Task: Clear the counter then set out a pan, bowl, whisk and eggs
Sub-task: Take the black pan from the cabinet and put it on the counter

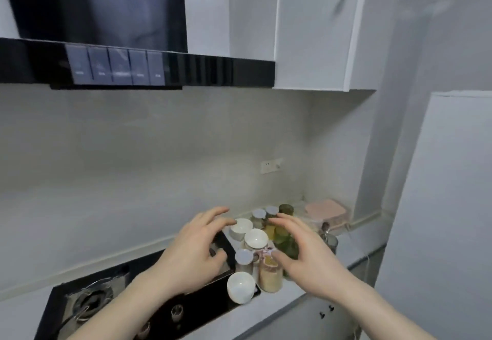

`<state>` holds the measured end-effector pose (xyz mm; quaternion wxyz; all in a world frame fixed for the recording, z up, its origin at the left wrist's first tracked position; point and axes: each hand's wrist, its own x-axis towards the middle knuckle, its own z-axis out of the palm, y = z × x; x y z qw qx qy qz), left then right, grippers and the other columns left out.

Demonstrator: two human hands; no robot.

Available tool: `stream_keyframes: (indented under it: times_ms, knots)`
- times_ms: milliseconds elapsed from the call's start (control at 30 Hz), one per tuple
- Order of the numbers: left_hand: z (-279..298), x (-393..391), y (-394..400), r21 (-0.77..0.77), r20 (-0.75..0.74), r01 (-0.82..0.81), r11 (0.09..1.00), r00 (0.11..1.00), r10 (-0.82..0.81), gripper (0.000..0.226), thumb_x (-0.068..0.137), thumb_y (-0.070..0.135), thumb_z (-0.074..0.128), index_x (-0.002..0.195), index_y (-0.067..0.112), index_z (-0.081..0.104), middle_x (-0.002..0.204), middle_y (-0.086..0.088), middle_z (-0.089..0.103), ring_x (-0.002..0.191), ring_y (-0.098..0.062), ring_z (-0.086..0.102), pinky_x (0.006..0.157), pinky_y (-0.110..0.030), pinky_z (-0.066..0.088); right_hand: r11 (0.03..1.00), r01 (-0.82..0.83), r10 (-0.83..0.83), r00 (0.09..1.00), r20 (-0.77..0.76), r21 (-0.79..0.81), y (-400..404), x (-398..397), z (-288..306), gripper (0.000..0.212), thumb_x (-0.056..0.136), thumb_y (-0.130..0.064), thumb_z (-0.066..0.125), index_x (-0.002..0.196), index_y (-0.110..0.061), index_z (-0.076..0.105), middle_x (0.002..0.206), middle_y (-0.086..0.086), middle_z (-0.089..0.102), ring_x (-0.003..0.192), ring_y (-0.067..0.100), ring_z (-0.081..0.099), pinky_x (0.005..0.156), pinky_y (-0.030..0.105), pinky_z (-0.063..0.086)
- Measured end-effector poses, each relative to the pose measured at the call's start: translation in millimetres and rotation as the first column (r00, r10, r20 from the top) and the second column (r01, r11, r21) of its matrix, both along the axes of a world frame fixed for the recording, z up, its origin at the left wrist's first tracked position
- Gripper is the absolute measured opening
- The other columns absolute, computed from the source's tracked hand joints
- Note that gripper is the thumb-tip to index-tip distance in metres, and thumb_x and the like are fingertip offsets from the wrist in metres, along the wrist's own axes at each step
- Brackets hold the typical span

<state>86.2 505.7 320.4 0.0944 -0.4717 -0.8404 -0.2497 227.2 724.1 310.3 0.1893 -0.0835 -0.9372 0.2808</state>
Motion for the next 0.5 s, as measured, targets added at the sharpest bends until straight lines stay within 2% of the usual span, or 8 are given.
stream_keyframes:
  times_ms: [67,167,233,300,400,500]
  knots:
    - [22.4,-8.4,41.3,0.023,-0.053,0.035,0.999,0.998,-0.034,0.058,0.084,0.028,0.054,0.139,0.043,0.045,0.156,0.026,0.024,0.143,0.0,0.025,0.116,-0.027,0.029,0.999,0.032,-0.031,0.999,-0.04,0.033,36.2,-3.9,19.7,0.058,0.093,-0.035,0.067,0.145,-0.042,0.043,0.151,-0.031,0.03,0.134,-0.013,0.032,0.112,0.013,0.025]
    - [46.4,-20.2,99.1,0.06,-0.128,0.101,0.993,0.987,-0.093,0.057,0.085,0.032,0.053,0.139,0.048,0.041,0.154,0.033,0.019,0.143,0.006,0.02,0.116,-0.029,0.03,0.996,0.07,-0.064,0.993,-0.098,0.053,89.2,-14.0,42.1,0.056,0.093,-0.037,0.066,0.143,-0.047,0.041,0.149,-0.037,0.028,0.133,-0.013,0.035,0.114,0.017,0.03]
    - [70.2,-26.7,133.0,0.136,-0.171,0.143,0.98,0.978,-0.119,0.054,0.086,0.032,0.056,0.135,0.049,0.043,0.149,0.04,0.02,0.139,0.012,0.022,0.111,-0.022,0.031,0.994,0.095,-0.085,0.983,-0.16,0.054,123.1,-22.3,64.1,0.055,0.092,-0.037,0.065,0.14,-0.049,0.042,0.146,-0.039,0.03,0.133,-0.013,0.037,0.115,0.024,0.036]
    - [100.3,-32.0,172.6,0.211,-0.237,0.195,0.958,0.961,-0.144,0.053,0.083,0.027,0.063,0.13,0.047,0.048,0.145,0.039,0.028,0.135,0.013,0.029,0.104,-0.013,0.03,0.989,0.132,-0.115,0.97,-0.214,0.067,161.5,-26.3,87.2,0.053,0.093,-0.037,0.065,0.14,-0.048,0.043,0.143,-0.038,0.033,0.133,-0.011,0.037,0.114,0.026,0.038]
    - [139.7,-39.9,223.7,0.281,-0.325,0.237,0.93,0.935,-0.14,0.052,0.082,0.023,0.069,0.129,0.038,0.053,0.144,0.029,0.037,0.133,0.005,0.039,0.101,-0.01,0.03,0.984,0.168,-0.143,0.946,-0.292,0.063,207.3,-27.1,115.2,0.051,0.094,-0.033,0.066,0.139,-0.045,0.046,0.138,-0.036,0.038,0.13,-0.013,0.038,0.112,0.021,0.037]
    - [169.9,-45.3,261.0,0.362,-0.373,0.264,0.894,0.92,-0.12,0.059,0.083,0.023,0.07,0.137,0.034,0.048,0.147,0.022,0.035,0.131,-0.001,0.043,0.1,-0.02,0.042,0.982,0.177,-0.142,0.921,-0.362,0.063,238.3,-27.5,135.5,0.049,0.094,-0.031,0.067,0.136,-0.047,0.047,0.134,-0.037,0.04,0.126,-0.015,0.04,0.101,0.011,0.038]
